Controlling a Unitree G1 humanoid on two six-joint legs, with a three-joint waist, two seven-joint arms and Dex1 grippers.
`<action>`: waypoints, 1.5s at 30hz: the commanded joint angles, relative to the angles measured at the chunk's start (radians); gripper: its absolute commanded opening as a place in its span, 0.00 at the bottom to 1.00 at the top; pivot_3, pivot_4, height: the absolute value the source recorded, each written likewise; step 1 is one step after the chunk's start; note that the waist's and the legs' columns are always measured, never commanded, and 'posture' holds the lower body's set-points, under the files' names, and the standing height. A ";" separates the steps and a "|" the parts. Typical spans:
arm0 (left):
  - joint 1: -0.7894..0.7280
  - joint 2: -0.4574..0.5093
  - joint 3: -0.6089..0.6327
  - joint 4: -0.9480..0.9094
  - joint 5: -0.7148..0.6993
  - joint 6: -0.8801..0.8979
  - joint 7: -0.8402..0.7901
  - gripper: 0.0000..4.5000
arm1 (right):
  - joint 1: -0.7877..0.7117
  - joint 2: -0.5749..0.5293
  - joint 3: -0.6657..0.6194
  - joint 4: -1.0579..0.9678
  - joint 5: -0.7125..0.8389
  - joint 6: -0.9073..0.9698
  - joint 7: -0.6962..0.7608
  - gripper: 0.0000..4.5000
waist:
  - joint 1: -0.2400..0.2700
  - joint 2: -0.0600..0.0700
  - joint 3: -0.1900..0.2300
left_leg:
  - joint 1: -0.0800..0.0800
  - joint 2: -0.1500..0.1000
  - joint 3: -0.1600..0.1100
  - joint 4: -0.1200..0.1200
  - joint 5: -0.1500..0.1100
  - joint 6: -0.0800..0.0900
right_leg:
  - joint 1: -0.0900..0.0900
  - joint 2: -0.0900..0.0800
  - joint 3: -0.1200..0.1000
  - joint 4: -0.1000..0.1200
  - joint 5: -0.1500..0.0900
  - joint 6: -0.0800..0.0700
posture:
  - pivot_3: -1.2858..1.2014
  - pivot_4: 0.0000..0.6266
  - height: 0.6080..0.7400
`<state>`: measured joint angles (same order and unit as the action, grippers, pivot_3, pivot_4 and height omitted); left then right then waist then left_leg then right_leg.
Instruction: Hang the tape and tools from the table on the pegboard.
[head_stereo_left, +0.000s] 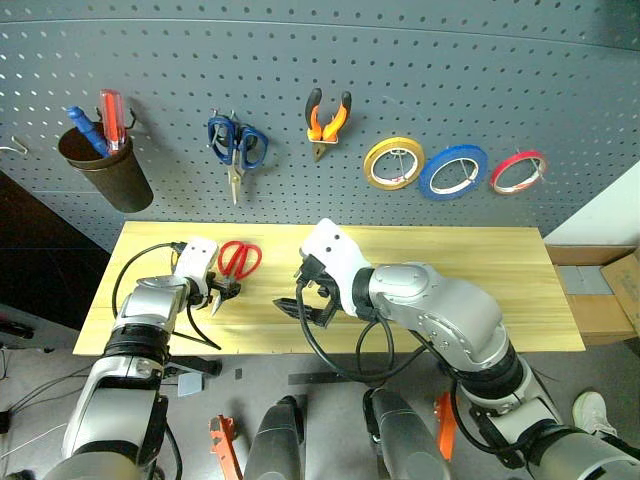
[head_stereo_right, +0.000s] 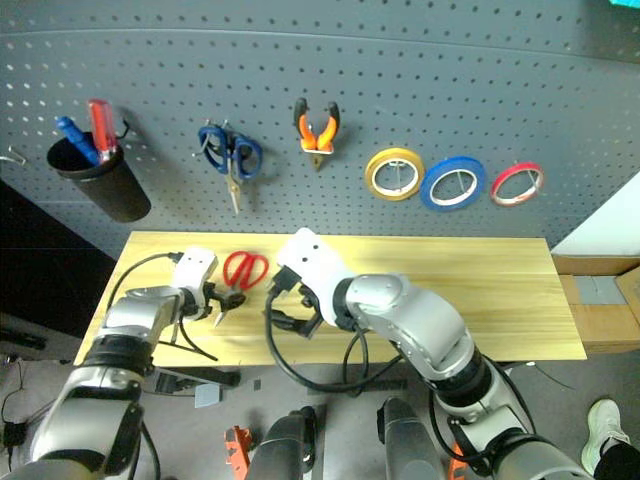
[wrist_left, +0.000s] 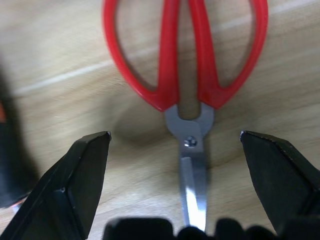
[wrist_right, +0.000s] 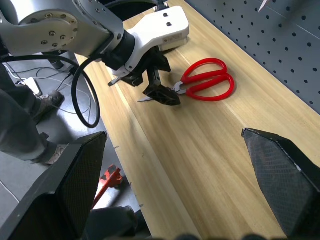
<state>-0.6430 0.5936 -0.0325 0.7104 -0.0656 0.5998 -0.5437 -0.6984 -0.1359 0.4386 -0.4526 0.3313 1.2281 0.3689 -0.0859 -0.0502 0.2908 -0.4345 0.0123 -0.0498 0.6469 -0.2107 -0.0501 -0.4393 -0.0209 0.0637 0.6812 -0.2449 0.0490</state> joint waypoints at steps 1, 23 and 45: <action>-0.016 0.001 0.013 0.004 0.007 -0.016 -0.007 0.91 | -0.016 0.000 -0.003 -0.022 -0.008 -0.026 -0.005 1.00 | -0.001 0.000 0.000 | 0.000 0.000 0.000 0.000 0.000 0.000 | 0.000 0.000 0.000 0.000 0.000 0.000 | 0.47 0.45 1.00; 0.211 0.000 0.137 -0.272 -0.056 -0.233 0.011 0.06 | 0.003 -0.134 -0.075 -0.080 -0.022 -0.063 0.029 1.00 | 0.000 0.000 0.000 | 0.000 0.001 -0.002 -0.001 0.000 0.000 | 0.000 -0.001 0.001 -0.001 0.000 0.000 | 0.47 0.44 1.00; 0.750 -0.031 0.348 -1.069 0.104 -0.793 0.220 0.06 | 0.117 -0.352 -0.198 -0.110 0.015 -0.587 0.357 1.00 | 0.005 0.000 0.000 | 0.001 0.001 0.001 -0.001 0.000 0.000 | 0.002 -0.002 0.001 -0.003 0.000 0.000 | 0.50 0.40 1.00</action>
<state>0.1197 0.5511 0.2808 -0.3122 0.0282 -0.1617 -0.3383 -0.5666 -0.4830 0.2601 -0.5529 0.3370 0.6761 0.7109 -0.0810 -0.0502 0.2908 -0.4335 0.0130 -0.0486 0.6457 -0.2108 -0.0496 -0.4371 -0.0229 0.0646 0.6785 -0.2453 0.0489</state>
